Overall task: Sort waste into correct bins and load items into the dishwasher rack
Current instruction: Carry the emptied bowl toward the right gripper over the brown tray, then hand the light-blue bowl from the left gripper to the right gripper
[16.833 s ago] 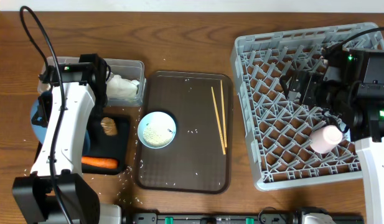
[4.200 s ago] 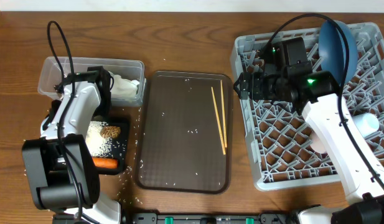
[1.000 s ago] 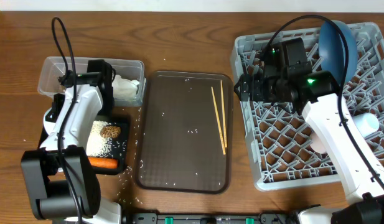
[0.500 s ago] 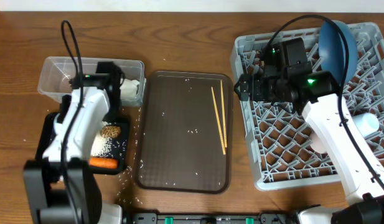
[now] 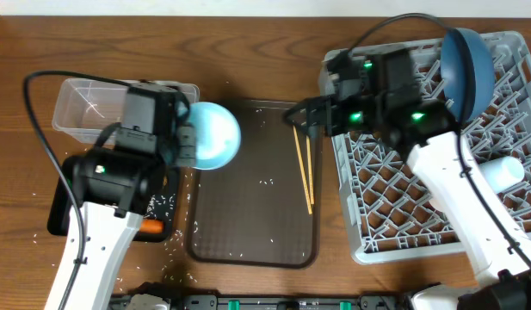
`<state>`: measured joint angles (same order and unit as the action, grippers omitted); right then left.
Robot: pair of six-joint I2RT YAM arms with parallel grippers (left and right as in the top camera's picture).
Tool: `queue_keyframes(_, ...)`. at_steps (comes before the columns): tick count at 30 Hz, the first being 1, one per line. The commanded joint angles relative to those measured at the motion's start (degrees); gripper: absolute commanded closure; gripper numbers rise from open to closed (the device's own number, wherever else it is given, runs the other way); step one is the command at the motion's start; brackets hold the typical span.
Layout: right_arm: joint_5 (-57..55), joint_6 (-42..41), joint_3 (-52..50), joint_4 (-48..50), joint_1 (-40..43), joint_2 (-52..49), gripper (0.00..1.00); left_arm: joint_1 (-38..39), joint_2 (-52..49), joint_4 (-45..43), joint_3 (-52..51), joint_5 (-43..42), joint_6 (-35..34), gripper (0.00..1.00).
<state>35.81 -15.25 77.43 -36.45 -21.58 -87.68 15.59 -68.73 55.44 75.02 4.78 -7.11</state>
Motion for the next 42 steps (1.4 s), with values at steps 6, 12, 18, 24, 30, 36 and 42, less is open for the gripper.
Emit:
queue_keyframes(6, 0.92, 1.18, 0.46, 1.2, -8.22, 0.9, 0.21, 6.91, -0.83, -1.73, 0.42, -4.76, -4.17, 0.94)
queue_keyframes(12, -6.75, 1.18, 0.46, 0.13, -11.74, 0.9, 0.51, 8.61, -0.81, -3.43, 0.44, -4.79, -5.53, 0.94)
queue_keyframes(18, -24.96, 1.49, 0.46, -3.17, -13.0, 0.9, 0.9, 8.66, -0.81, -4.17, 0.44, -6.64, -8.68, 0.94)
queue_keyframes(24, -24.9, 2.67, 0.46, -2.95, -12.98, 0.9, 0.99, 8.66, -0.83, -6.51, 0.44, -11.89, -8.68, 0.94)
queue_keyframes(30, -27.32, 2.64, 0.48, -2.62, -12.94, 1.14, 0.99, 8.66, -0.83, -6.47, 0.44, -11.87, -8.66, 0.83)
queue_keyframes(36, -42.05, -0.85, 0.48, -5.25, -12.87, 3.61, 0.99, 8.66, -0.81, -6.56, 0.44, -11.87, -8.66, 0.55)
queue_keyframes(42, -60.28, -5.03, 0.48, -12.31, -9.64, 8.13, 0.99, 8.59, -0.33, -6.69, 0.44, -11.85, -7.02, 0.29)
